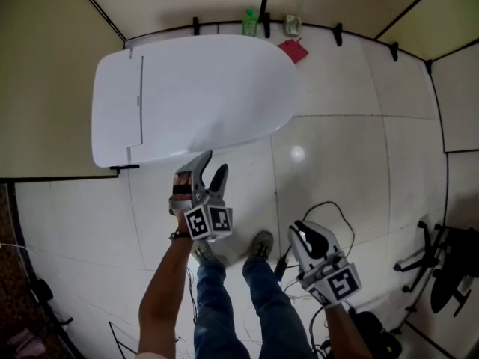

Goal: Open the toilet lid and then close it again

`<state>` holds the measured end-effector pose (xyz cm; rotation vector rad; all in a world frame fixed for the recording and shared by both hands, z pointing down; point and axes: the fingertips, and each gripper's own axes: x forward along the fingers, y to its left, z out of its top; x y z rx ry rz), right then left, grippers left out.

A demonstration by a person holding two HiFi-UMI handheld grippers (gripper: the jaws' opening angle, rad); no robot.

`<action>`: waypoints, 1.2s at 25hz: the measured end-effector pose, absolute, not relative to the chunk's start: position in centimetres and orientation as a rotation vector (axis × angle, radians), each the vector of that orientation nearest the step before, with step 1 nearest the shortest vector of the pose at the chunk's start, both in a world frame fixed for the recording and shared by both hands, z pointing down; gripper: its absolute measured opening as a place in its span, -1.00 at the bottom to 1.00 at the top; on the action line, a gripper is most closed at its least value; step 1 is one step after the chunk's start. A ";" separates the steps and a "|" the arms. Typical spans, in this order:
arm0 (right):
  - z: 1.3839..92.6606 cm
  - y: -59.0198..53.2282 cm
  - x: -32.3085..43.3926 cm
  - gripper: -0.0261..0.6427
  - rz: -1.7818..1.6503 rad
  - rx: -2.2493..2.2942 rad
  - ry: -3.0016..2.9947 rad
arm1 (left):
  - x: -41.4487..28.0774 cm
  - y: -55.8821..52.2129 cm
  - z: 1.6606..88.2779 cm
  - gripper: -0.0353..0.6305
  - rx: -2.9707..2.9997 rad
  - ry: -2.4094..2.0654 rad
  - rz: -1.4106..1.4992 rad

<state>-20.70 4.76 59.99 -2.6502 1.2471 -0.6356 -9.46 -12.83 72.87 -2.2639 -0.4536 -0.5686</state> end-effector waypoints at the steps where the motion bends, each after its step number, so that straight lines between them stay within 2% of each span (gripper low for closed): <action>1: 59.4 4.6 -20.6 -0.77 -0.631 -2.662 1.267 | -10.3 -12.3 71.0 -0.18 -2.411 -0.488 -0.573; 3: 57.6 4.1 -20.4 -0.77 -0.608 -2.689 1.310 | -11.8 -11.7 66.1 -0.18 -2.651 -0.557 -0.540; 8: 50.1 2.0 -20.1 -0.77 -0.501 -2.731 1.453 | -16.1 -11.3 51.5 -0.18 -2.825 -0.805 -0.354; 13: 39.5 -1.2 -20.1 -0.77 -0.324 -2.739 1.599 | -19.2 -15.2 37.6 -0.18 -3.007 -0.830 -0.300; 17: 32.7 -4.1 -20.7 -0.77 -0.237 -2.751 1.738 | -21.8 -18.4 29.7 -0.18 -3.059 -0.864 -0.203; 23: 27.5 -6.2 -22.8 -0.77 -0.159 -2.698 1.872 | -25.3 -18.9 24.4 -0.18 -3.076 -0.964 -0.149; 30: 27.5 -8.2 -25.4 -0.77 -0.158 -2.668 1.932 | -27.7 -17.5 24.4 -0.18 -3.082 -1.057 -0.125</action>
